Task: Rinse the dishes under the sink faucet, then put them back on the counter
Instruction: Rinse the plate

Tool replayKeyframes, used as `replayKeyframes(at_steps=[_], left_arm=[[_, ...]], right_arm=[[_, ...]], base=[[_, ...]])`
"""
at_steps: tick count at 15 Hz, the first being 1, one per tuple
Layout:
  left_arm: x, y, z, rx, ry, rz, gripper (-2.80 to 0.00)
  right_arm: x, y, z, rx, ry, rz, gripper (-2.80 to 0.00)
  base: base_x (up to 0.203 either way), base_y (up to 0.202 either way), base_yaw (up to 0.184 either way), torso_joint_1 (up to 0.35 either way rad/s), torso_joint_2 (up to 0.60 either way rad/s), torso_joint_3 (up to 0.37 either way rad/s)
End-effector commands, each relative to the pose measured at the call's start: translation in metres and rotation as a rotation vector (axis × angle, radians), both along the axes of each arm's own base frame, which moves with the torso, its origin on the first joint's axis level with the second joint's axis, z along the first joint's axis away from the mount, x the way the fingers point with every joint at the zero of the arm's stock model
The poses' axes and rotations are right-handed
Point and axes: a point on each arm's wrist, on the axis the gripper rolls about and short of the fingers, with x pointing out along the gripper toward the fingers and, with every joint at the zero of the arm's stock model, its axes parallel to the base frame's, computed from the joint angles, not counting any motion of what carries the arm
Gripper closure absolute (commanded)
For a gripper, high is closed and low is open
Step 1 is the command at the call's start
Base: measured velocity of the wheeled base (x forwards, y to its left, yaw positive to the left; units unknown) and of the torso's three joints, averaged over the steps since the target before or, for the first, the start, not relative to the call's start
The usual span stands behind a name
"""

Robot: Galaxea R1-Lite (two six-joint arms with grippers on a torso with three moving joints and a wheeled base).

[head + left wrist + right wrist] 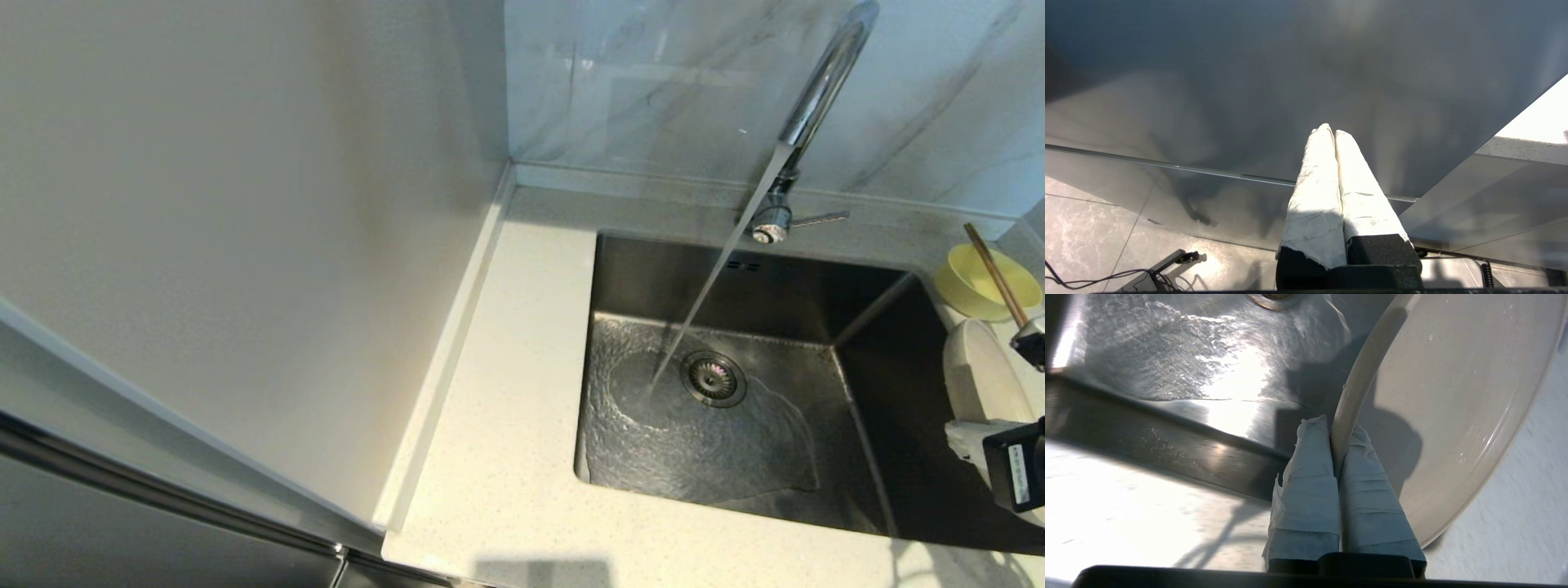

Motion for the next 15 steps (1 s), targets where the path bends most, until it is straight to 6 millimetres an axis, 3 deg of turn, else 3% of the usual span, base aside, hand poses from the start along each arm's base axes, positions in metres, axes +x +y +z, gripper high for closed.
replayKeyframes(at_steps=[1,5,8,15], left_arm=[[0.0,0.0,0.0,0.0,0.0,0.001,0.0],[0.0,0.0,0.0,0.0,0.0,-0.001,0.0],[0.0,0.0,0.0,0.0,0.0,-0.001,0.0],[0.0,0.0,0.0,0.0,0.0,0.0,0.0]], right_arm=[[-0.001,0.015,0.006,0.001,-0.035,0.093,0.0],[0.036,0.056,0.019,0.035,-0.169,0.277,0.0],[0.056,0.087,0.026,0.164,-0.225,0.332,0.0],[0.063,0.096,0.025,0.214,-0.229,0.339,0.0]], base=[[0.0,0.0,0.0,0.0,0.0,0.0],[0.0,0.0,0.0,0.0,0.0,0.0],[0.0,0.0,0.0,0.0,0.0,0.0],[0.0,0.0,0.0,0.0,0.0,0.0]])
